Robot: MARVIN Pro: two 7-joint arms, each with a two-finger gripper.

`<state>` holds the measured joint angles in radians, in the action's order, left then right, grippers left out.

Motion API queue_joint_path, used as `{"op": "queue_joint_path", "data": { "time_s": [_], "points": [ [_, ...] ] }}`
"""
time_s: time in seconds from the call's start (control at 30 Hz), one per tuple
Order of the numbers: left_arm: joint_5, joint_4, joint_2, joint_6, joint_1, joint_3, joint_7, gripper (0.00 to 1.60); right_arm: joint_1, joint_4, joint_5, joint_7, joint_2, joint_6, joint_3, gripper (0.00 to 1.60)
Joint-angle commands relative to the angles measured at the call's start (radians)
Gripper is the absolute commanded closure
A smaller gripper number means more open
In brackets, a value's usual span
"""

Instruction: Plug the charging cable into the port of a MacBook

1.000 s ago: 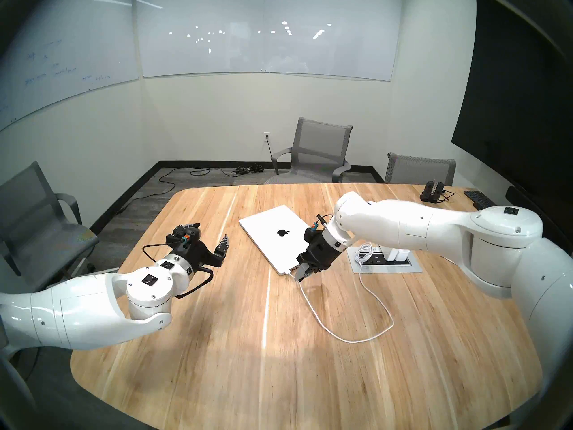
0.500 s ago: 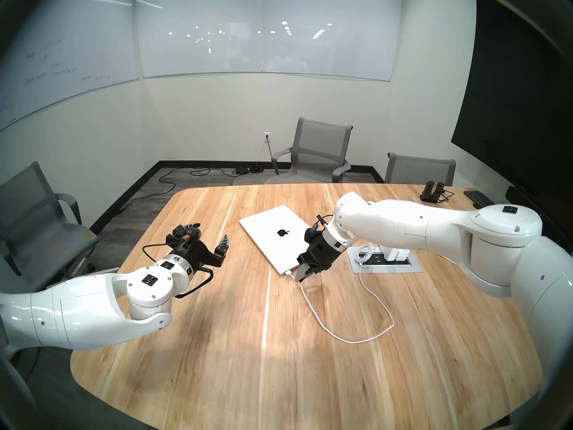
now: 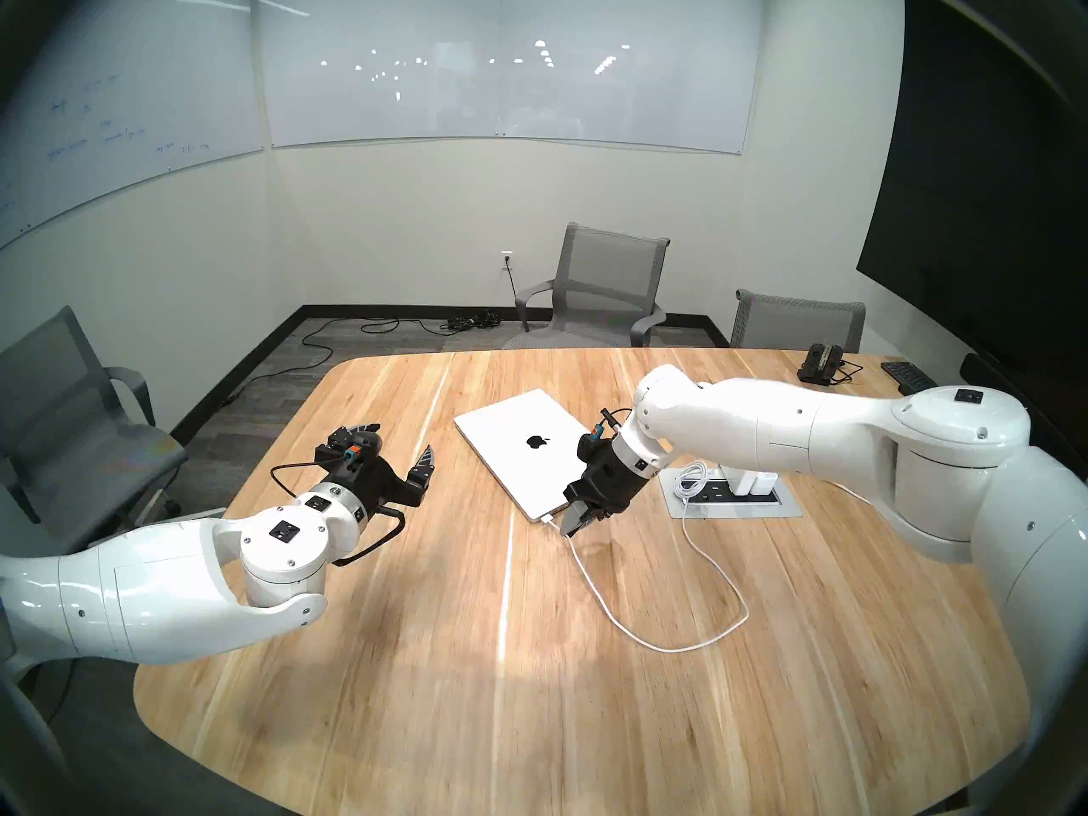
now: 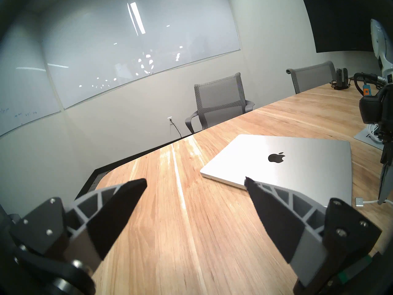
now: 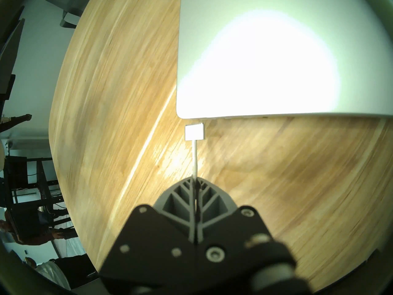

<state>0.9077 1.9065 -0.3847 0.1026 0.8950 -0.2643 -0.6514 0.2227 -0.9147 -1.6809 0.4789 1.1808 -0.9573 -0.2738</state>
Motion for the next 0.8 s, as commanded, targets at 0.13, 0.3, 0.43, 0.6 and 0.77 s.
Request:
{"op": "queue_joint_path", "data": {
  "time_s": [0.13,0.3,0.43,0.6,0.77],
  "points": [
    [0.002,0.002,-0.001,0.004,-0.014,-0.013,0.001,0.00,-0.028,-0.006,-0.018,-0.004,-0.008,-0.003,-0.004,1.60],
    [0.002,0.002,-0.001,0.004,-0.014,-0.013,0.001,0.00,-0.028,-0.005,-0.021,-0.004,-0.006,-0.003,-0.006,1.60],
    [0.002,0.002,-0.001,0.004,-0.014,-0.013,0.001,0.00,-0.027,0.002,-0.022,0.000,0.000,-0.003,-0.011,1.60],
    [0.002,0.002,-0.001,0.004,-0.014,-0.013,0.001,0.00,-0.028,0.011,-0.024,0.006,0.007,-0.003,-0.016,1.60],
    [0.002,0.002,-0.001,0.004,-0.014,-0.013,0.001,0.00,-0.030,0.020,-0.022,0.013,0.013,-0.003,-0.021,1.60]
  ]
}}
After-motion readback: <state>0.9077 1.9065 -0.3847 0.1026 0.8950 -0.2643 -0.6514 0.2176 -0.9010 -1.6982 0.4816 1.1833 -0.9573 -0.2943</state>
